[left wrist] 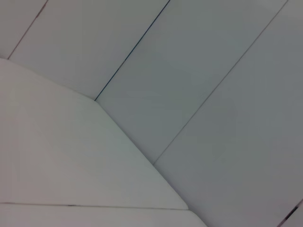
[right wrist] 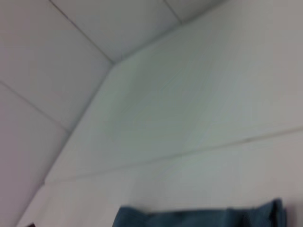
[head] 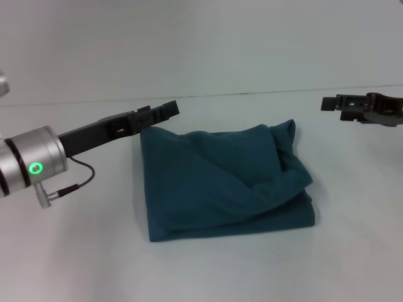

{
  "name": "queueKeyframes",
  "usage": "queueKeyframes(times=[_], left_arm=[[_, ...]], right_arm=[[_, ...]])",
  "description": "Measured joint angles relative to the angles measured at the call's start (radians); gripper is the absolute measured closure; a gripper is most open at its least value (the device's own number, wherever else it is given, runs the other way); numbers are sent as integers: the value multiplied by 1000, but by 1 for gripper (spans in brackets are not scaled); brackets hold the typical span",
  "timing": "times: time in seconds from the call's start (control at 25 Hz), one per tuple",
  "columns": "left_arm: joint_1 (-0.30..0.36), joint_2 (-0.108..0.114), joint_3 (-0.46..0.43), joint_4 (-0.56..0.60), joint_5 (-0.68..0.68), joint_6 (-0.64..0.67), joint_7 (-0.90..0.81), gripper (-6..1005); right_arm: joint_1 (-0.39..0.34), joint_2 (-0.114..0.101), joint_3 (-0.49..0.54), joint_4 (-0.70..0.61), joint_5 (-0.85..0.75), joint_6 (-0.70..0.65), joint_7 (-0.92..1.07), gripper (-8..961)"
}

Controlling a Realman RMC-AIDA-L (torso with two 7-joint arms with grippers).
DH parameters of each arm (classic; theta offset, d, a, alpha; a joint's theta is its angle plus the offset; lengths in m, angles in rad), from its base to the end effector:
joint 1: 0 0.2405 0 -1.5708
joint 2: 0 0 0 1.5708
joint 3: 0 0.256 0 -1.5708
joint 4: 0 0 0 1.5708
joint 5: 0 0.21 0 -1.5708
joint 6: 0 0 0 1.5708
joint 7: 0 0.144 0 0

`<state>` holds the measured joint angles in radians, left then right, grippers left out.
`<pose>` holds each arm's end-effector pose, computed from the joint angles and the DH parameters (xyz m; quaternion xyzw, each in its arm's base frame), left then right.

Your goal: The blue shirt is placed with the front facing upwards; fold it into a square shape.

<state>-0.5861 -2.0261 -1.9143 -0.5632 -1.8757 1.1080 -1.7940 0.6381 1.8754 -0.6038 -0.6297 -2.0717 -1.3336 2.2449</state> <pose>-0.2131 0.3937 -0.0147 -0.8139 -0.4237 -0.3657 0.1558 0.2880 0.4025 0.0964 -0.7639 0.5575 0.2481 0.2099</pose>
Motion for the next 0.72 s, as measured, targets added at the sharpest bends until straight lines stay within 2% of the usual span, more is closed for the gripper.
queueKeyframes(times=[0.16, 0.4, 0.72], left_arm=[[10, 14, -17, 0, 18, 30, 0, 63], [14, 31, -24, -3, 57, 55, 0, 62], [12, 61, -39, -60, 213, 101, 0, 62]], right_arm=[[64, -8, -28, -17, -133, -35, 124, 93], [156, 5, -41, -33, -309, -83, 283, 95], [222, 23, -58, -40, -367, -71, 432, 98]])
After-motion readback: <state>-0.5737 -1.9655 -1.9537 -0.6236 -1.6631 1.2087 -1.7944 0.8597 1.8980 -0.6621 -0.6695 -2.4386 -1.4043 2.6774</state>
